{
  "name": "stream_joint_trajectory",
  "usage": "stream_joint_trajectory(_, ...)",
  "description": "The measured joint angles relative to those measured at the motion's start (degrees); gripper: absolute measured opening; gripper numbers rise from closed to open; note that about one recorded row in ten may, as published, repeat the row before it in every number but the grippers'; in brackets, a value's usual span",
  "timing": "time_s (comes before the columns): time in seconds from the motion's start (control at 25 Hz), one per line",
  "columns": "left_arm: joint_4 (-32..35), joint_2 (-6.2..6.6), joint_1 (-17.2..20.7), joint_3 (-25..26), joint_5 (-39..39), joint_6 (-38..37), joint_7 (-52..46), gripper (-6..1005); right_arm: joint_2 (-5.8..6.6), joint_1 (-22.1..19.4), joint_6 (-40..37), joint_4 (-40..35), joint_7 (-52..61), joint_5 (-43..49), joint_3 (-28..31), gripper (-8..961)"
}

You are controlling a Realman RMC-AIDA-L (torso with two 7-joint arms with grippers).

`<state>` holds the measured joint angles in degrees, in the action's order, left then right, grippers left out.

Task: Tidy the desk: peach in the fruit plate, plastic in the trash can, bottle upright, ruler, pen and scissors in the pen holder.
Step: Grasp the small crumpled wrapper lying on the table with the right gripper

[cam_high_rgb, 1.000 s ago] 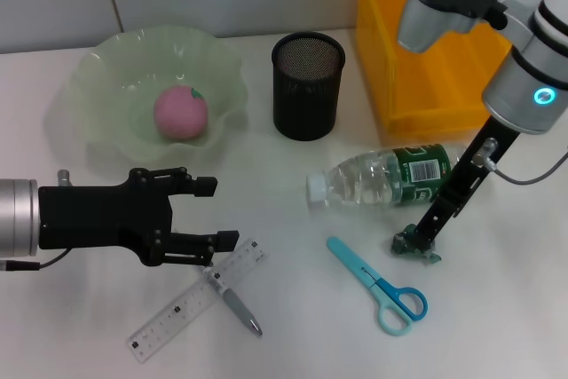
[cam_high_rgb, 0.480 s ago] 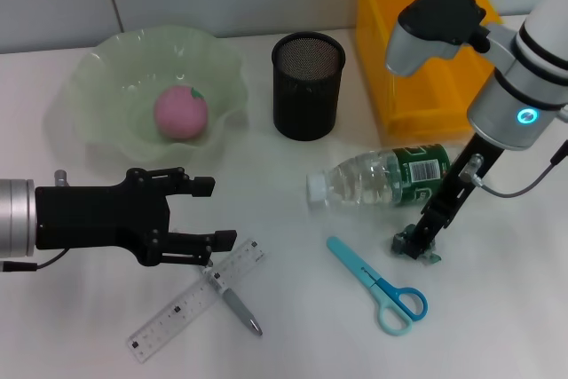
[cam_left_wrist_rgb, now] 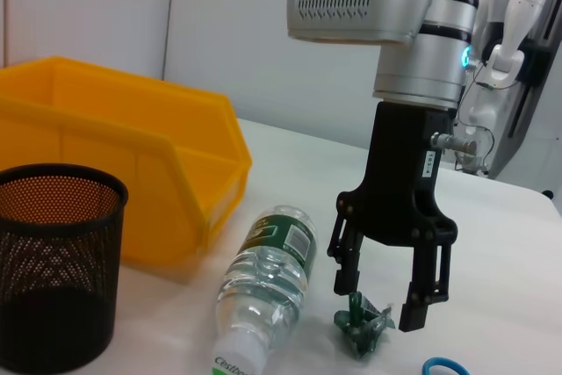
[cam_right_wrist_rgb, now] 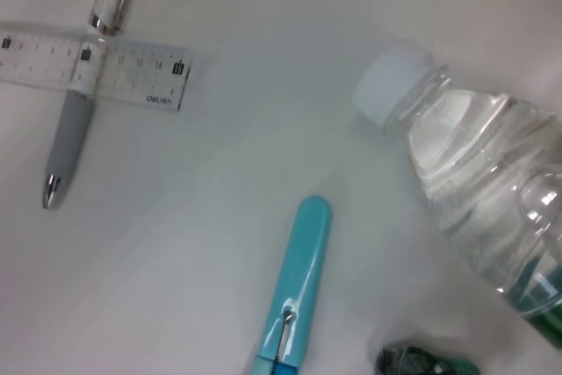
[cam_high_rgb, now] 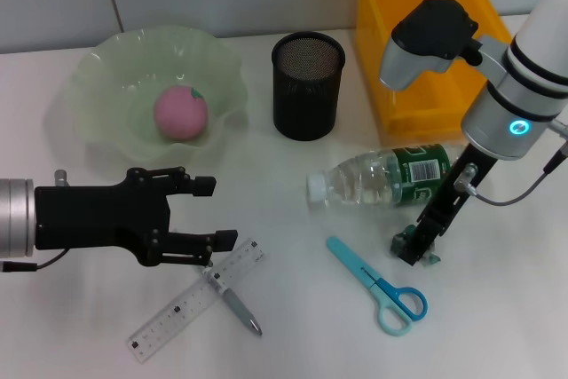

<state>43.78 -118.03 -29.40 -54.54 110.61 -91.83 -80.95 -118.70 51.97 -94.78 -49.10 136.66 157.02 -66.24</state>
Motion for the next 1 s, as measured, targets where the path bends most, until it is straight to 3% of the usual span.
stream_joint_trajectory(1.0, 0.0, 0.05, 0.0, 0.1, -0.1, -0.4, -0.2, 842, -0.21, 0.2, 4.2, 2.9, -1.0, -0.5, -2.5, 774)
